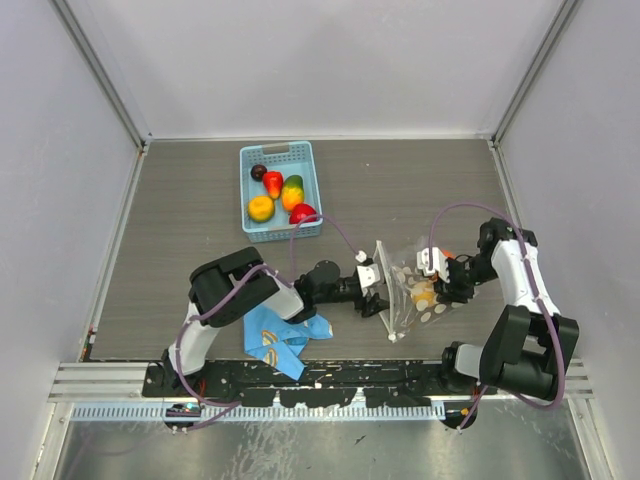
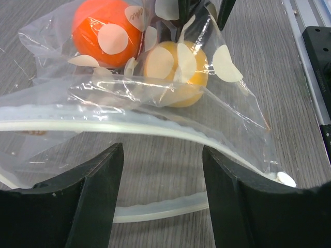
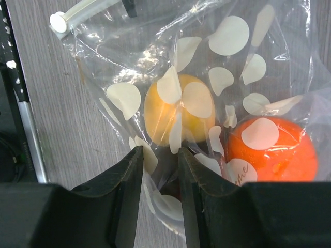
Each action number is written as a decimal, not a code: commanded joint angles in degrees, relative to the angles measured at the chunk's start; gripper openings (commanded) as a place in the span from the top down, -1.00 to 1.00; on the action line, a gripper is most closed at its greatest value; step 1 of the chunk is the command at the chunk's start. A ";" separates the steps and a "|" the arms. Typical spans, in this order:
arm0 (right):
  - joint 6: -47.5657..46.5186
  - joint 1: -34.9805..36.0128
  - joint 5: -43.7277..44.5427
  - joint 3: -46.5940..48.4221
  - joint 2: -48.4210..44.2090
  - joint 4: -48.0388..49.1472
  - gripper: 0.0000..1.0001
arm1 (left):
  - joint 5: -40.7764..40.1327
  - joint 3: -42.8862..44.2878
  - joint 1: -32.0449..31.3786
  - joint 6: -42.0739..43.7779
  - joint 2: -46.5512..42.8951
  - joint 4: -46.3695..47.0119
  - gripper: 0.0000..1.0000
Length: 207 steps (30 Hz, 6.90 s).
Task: Open the zip-top bag and remove the fake food
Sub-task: Pick up the fake fruit from the zipper food storage bag, then place the fake fruit in the bin.
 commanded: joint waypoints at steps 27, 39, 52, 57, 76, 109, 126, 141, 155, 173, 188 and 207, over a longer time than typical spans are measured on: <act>-10.68 2.04 0.32 -7.46 4.58 7.97 0.73 | -2.61 4.28 -2.51 -0.93 4.57 6.55 -0.56; -4.48 5.22 0.37 -7.60 5.29 9.95 0.47 | -5.49 5.06 -3.09 -1.60 4.79 4.49 -0.68; -2.71 3.89 1.32 -8.87 3.35 14.29 0.41 | -5.90 8.02 -3.06 -2.94 5.83 1.79 -0.66; -4.93 4.12 1.05 -10.15 4.43 13.48 0.58 | -5.36 8.75 -3.08 -3.35 6.29 1.81 -0.73; -8.59 5.04 -3.79 -9.90 5.45 9.39 0.99 | -6.50 10.95 -4.30 -6.54 7.83 1.58 -0.86; -1.80 -3.20 -3.43 -7.71 4.90 11.53 0.98 | -7.52 5.11 -3.36 -11.17 3.45 4.79 0.58; 0.77 -7.65 -3.30 -7.09 2.59 13.89 0.98 | -9.97 -1.30 -3.09 -15.60 -3.27 3.66 0.70; 4.40 -9.19 -5.48 -7.02 0.64 15.74 0.98 | -10.54 -4.52 -0.02 -22.59 -10.42 -4.46 0.73; 5.43 -10.00 -6.53 -7.49 -0.26 16.70 0.86 | -9.15 -2.71 9.13 -30.40 -20.11 -24.39 0.73; 6.87 -10.70 -7.93 -8.38 -1.72 18.17 0.42 | -10.29 8.24 19.05 -27.29 -27.93 -48.38 0.73; 13.92 -11.16 -13.73 -4.23 -6.63 16.56 0.07 | -16.26 20.36 29.22 -26.58 -24.82 -61.43 0.70; 66.59 -10.07 -26.49 3.38 -9.25 31.60 -0.09 | -33.90 58.59 34.85 -23.78 -0.33 -88.65 0.66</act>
